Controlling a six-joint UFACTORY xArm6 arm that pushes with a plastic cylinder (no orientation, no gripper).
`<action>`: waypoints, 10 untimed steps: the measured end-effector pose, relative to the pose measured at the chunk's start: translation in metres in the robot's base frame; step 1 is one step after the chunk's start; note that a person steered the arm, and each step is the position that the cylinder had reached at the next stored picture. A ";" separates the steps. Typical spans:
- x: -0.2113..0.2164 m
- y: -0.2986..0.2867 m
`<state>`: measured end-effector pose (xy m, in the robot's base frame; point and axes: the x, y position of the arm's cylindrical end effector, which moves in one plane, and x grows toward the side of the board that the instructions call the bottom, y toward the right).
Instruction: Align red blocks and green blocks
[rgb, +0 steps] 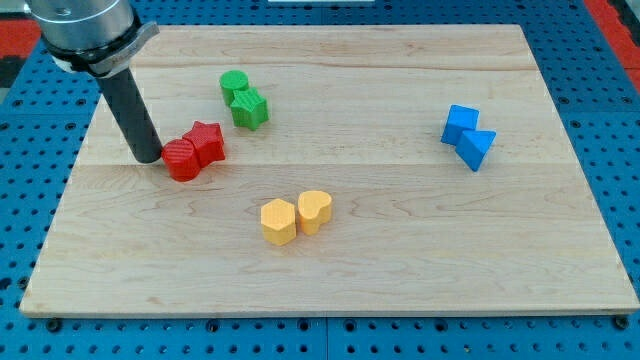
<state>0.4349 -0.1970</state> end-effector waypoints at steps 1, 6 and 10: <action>0.003 0.019; -0.146 0.045; -0.035 0.117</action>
